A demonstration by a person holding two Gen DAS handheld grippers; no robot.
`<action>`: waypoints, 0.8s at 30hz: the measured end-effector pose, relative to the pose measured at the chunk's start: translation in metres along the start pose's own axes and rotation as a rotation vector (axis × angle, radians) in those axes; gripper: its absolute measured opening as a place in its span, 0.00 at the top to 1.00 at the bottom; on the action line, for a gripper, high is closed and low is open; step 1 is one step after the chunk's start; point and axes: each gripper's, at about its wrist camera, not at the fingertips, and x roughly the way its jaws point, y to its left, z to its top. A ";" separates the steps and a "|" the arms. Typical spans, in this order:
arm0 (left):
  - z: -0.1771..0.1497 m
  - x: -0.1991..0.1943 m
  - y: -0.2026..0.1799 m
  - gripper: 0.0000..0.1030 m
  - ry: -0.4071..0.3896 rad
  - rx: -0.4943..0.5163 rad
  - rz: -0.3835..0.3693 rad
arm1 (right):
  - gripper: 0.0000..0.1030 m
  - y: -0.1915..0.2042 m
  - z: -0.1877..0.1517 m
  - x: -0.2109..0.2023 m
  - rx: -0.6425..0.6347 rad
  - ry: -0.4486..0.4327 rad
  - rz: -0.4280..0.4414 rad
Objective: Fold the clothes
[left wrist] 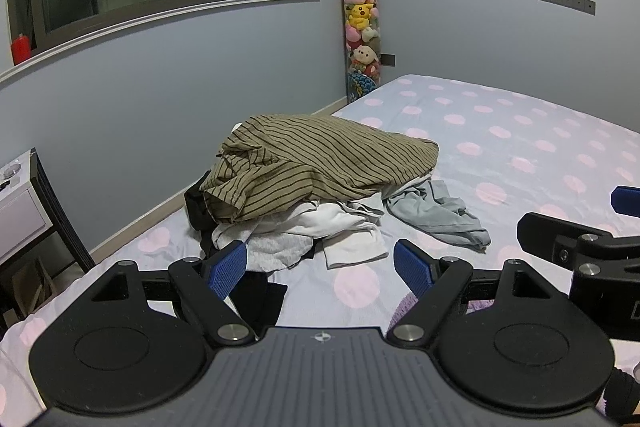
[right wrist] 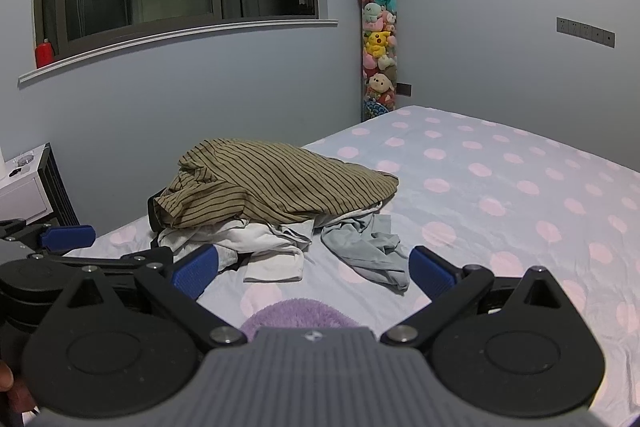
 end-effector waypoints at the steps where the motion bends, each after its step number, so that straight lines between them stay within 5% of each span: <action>1: 0.000 0.000 0.000 0.22 0.000 -0.001 0.000 | 0.01 0.000 0.000 0.000 -0.001 0.000 0.000; 24: -0.002 0.005 0.000 0.22 0.012 0.002 -0.006 | 0.01 0.004 0.001 0.006 -0.016 0.006 0.006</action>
